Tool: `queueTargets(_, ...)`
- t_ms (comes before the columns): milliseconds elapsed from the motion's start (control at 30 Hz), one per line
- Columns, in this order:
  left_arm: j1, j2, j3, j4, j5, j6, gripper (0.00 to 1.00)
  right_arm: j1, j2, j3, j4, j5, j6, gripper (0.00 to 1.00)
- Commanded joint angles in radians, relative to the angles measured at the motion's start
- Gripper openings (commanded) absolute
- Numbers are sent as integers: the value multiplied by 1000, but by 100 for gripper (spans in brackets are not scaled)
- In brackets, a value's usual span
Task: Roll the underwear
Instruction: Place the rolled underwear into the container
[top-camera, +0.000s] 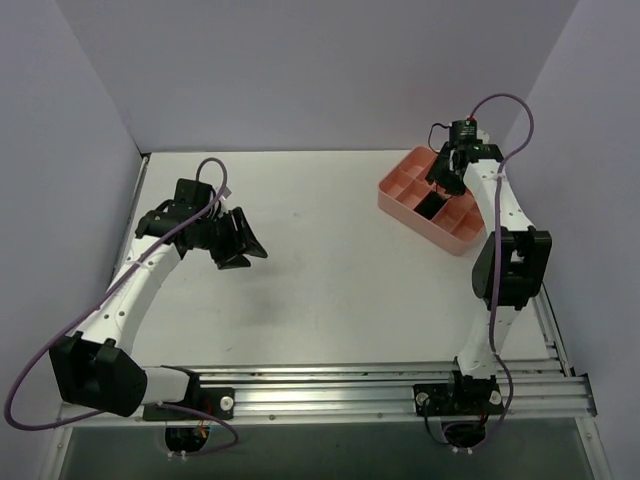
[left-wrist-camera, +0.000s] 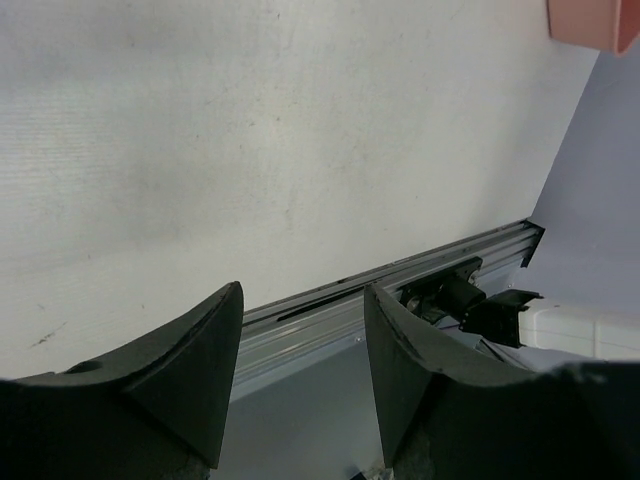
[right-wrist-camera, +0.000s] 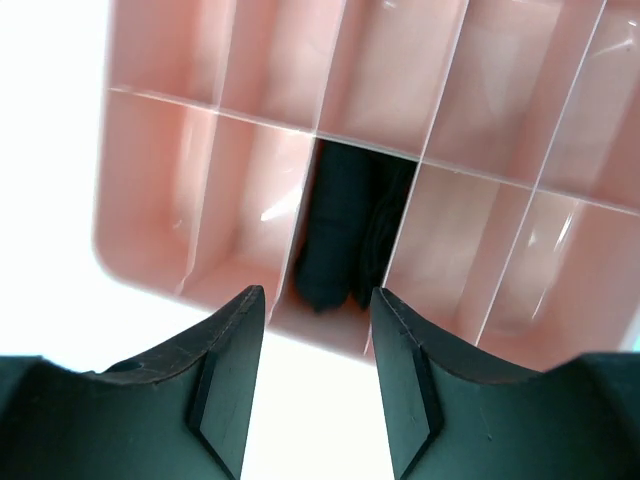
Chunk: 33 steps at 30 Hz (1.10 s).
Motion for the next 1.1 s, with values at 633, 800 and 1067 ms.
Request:
queueTargets(633,34,-329,262,81,-18,36,94,275,-1022,-511,77,-309,61,100)
queueTargets(800,34,-377,248,193,22,23,94,275,-1045,-475,28,-326,47,100)
queueTargets(1067,33,-383,223,197,53,32,94,275,-1039,-445,17,-309,49,100)
